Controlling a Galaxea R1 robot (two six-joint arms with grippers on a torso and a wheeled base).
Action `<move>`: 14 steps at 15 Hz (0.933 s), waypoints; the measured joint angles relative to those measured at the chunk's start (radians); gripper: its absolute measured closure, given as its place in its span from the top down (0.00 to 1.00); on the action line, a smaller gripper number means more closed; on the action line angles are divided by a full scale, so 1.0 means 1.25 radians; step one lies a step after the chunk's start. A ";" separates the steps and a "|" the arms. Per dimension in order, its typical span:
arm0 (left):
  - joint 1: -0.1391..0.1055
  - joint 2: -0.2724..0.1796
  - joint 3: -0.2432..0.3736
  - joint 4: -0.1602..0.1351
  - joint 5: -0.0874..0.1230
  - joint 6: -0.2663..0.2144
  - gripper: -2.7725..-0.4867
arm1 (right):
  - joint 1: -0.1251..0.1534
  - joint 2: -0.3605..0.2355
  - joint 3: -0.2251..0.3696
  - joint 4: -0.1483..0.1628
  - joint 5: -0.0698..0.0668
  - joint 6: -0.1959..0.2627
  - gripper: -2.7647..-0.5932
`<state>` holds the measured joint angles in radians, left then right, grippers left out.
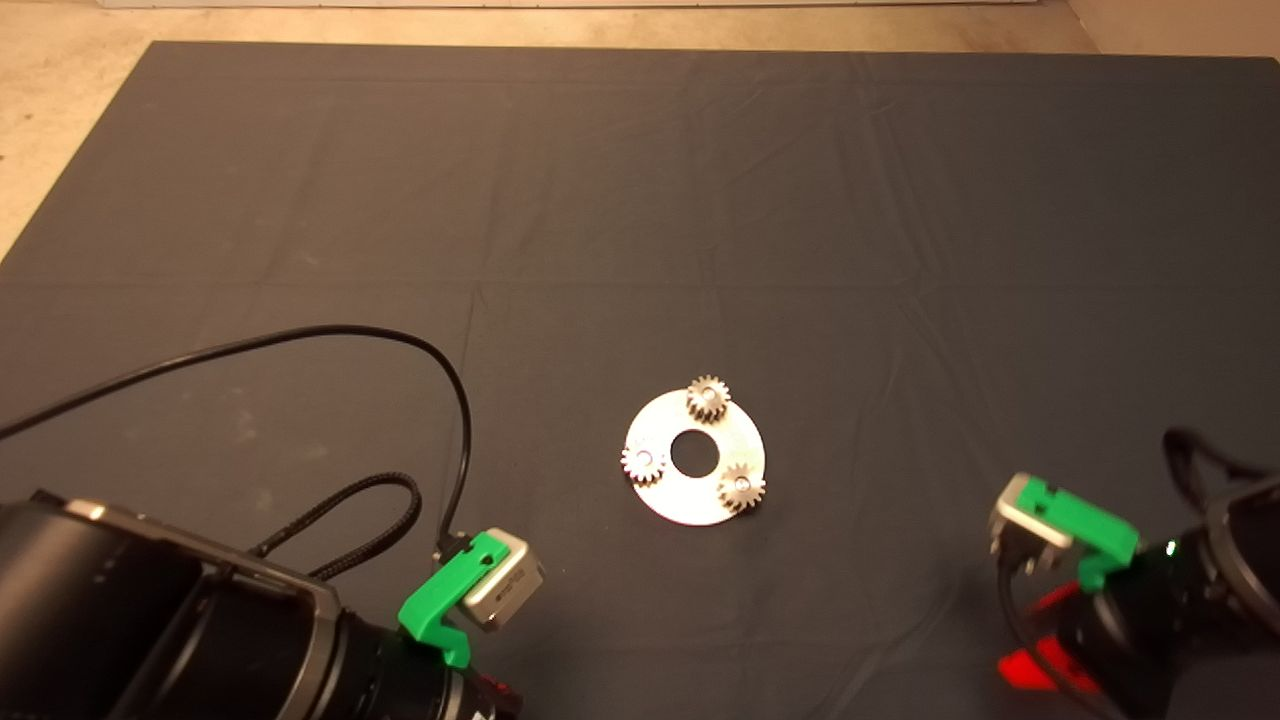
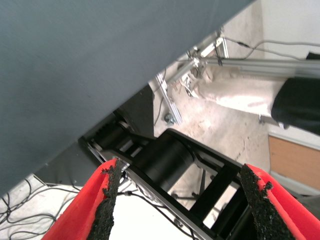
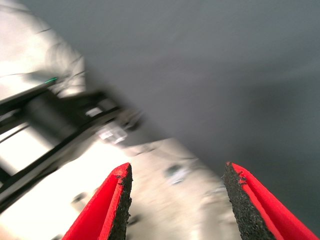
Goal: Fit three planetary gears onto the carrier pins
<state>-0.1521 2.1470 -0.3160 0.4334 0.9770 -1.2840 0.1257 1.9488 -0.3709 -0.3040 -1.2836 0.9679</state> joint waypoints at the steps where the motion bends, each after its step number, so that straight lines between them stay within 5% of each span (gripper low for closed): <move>1: 0.014 0.000 0.000 0.000 0.000 0.010 0.51 | -0.028 -0.017 0.007 -0.003 0.026 0.002 0.34; 4: 0.020 0.000 0.000 0.004 0.000 0.014 0.51 | -0.040 -0.057 0.012 -0.018 0.046 0.008 0.33; 8: 0.024 0.000 0.000 0.007 0.000 0.014 0.51 | -0.040 -0.052 0.012 -0.030 0.092 0.008 0.34; 11: 0.024 0.000 0.000 0.010 0.000 0.014 0.51 | -0.040 -0.052 0.012 -0.046 0.091 0.008 0.34; 14: 0.024 0.002 0.000 0.025 0.000 0.014 0.51 | -0.040 -0.041 0.012 -0.098 0.091 0.009 0.34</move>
<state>-0.1217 2.1498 -0.3160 0.4651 0.9766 -1.2662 0.0755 1.8974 -0.3560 -0.4262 -1.1704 0.9785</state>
